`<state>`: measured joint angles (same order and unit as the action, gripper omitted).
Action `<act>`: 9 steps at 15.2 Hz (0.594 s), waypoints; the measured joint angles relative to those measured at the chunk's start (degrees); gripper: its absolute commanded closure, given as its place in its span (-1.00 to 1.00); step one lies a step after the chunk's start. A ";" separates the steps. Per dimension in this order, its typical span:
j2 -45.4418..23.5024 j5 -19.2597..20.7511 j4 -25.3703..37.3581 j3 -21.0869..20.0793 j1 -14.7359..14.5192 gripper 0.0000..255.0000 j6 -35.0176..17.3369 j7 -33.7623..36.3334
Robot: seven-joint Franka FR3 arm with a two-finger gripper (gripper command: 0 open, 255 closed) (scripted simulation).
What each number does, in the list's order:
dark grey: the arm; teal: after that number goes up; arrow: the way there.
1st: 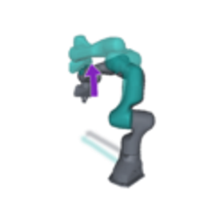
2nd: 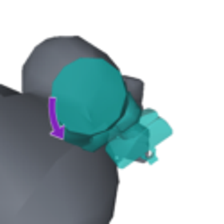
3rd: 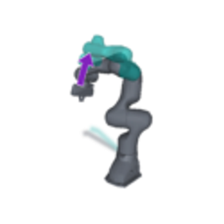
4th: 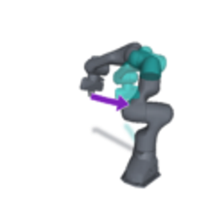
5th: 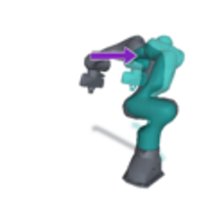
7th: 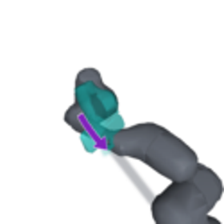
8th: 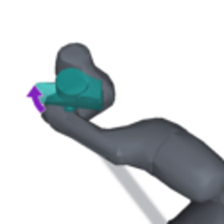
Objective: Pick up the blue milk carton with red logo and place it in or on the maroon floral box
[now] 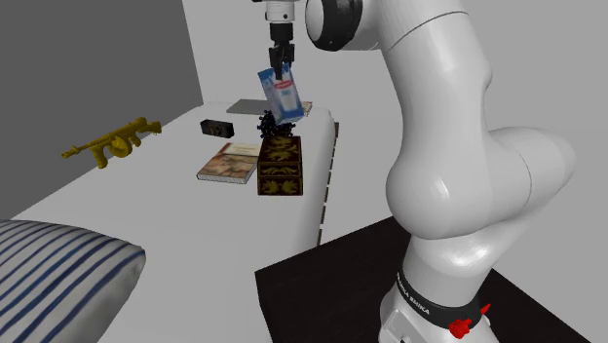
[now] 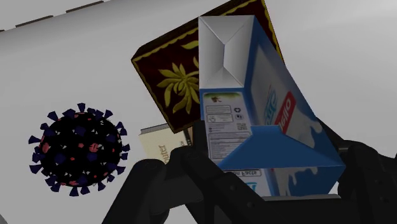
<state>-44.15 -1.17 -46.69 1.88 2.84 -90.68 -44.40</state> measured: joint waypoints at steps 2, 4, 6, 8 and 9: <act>-1.48 -0.05 1.37 0.02 0.29 1.00 -0.03 -0.30; -0.98 -0.04 -0.76 0.02 0.29 1.00 -1.67 -0.38; -0.32 -0.04 -3.25 0.03 0.24 1.00 -3.50 -0.39; 0.36 -0.03 -6.07 0.03 0.19 1.00 -5.63 -0.42; 0.37 -0.03 -6.89 0.04 0.20 1.00 -6.46 -0.44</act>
<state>-43.77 -1.20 -53.58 1.92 3.04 -97.14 -44.84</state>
